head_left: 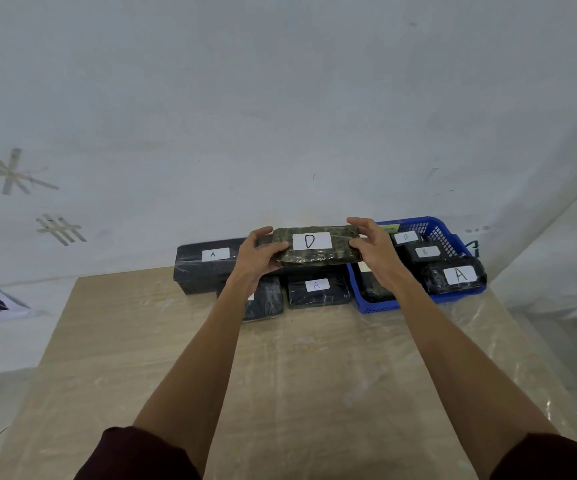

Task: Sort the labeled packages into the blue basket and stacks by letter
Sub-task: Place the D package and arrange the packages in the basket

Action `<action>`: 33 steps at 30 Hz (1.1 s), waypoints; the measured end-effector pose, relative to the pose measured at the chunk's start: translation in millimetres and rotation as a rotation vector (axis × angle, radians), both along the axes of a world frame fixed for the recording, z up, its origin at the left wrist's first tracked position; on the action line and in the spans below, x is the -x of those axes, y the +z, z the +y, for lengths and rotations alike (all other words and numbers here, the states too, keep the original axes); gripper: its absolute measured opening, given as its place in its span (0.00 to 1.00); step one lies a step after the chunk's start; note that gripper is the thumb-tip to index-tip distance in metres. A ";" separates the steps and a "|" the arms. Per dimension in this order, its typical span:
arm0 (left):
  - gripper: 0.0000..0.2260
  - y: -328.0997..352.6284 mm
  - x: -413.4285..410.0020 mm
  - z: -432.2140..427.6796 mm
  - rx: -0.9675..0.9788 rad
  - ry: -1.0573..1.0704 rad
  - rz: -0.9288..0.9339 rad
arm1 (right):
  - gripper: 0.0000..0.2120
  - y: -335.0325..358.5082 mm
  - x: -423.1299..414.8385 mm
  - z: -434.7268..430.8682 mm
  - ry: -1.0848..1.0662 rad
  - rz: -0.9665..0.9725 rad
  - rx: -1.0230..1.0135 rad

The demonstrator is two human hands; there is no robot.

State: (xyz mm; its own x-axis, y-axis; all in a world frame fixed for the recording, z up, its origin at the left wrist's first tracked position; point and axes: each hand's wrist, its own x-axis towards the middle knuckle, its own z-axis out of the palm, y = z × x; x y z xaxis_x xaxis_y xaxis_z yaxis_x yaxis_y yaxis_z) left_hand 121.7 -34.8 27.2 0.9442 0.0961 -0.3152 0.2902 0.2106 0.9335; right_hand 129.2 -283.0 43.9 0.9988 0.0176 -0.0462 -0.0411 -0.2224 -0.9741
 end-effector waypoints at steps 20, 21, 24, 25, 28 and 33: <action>0.22 -15.1 -84.4 -193.1 -0.089 -0.143 -0.021 | 0.44 -6.4 -107.0 -190.7 0.409 -0.133 1.097; 0.21 -17.0 -91.3 -201.3 -0.086 -0.137 -0.021 | 0.43 -8.1 -114.6 -198.5 0.414 -0.156 1.110; 0.18 -27.5 -110.2 -216.2 -0.127 -0.094 -0.012 | 0.41 -17.3 -135.6 -219.4 0.404 -0.172 1.099; 0.16 -32.9 -116.4 -217.8 -0.193 -0.074 -0.004 | 0.41 -21.2 -142.8 -227.0 0.390 -0.164 1.089; 0.14 -55.4 -130.4 -210.5 -0.653 -0.096 0.047 | 0.41 -33.7 -165.1 -250.0 0.369 -0.119 1.083; 0.14 -86.4 -139.0 -203.5 -1.172 -0.193 0.163 | 0.42 -58.6 -192.4 -276.1 0.427 -0.028 1.176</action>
State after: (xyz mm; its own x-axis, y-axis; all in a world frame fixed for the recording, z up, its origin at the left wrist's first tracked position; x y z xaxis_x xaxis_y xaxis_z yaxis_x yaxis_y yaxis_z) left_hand 260.7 -238.3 -59.2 0.9317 0.2657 -0.2478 0.3561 -0.8029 0.4780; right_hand 321.6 -559.1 -14.7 0.9242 0.3030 -0.2323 0.2665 -0.9477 -0.1759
